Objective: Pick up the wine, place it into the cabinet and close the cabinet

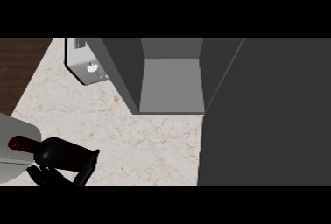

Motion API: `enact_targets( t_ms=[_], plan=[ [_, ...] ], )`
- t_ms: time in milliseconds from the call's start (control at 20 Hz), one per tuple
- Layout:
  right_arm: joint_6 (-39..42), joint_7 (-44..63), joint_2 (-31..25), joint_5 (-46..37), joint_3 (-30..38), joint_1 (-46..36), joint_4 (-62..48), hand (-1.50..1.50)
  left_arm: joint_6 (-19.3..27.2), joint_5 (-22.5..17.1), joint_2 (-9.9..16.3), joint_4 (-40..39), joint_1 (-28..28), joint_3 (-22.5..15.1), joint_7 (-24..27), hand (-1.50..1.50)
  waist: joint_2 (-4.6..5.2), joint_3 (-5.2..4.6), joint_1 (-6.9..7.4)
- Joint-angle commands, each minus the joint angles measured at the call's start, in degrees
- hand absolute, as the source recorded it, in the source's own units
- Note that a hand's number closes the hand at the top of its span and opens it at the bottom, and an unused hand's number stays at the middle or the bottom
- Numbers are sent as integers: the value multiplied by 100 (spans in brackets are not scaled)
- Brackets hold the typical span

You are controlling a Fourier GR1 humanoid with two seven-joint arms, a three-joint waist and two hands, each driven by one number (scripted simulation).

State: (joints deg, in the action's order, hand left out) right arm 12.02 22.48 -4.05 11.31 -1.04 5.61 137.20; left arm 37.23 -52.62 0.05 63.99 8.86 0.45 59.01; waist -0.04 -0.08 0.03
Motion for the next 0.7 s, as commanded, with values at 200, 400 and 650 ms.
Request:
enact_targets(
  t_ms=[200,400,650],
  plan=[
    [161,34,-74,226,216,11,-44,-150,-1018,-383,-4,-1355,-486,186,760,150,3,6,-17],
    [307,-356,-105,420,590,124,-268,-150,-1536,-189,20,-1913,-648,334,674,150,6,7,-29],
    [44,95,84,-112,-64,4,212,-150,-1527,-569,-3,-1951,-517,-85,1271,150,1,3,-22]
  ],
)
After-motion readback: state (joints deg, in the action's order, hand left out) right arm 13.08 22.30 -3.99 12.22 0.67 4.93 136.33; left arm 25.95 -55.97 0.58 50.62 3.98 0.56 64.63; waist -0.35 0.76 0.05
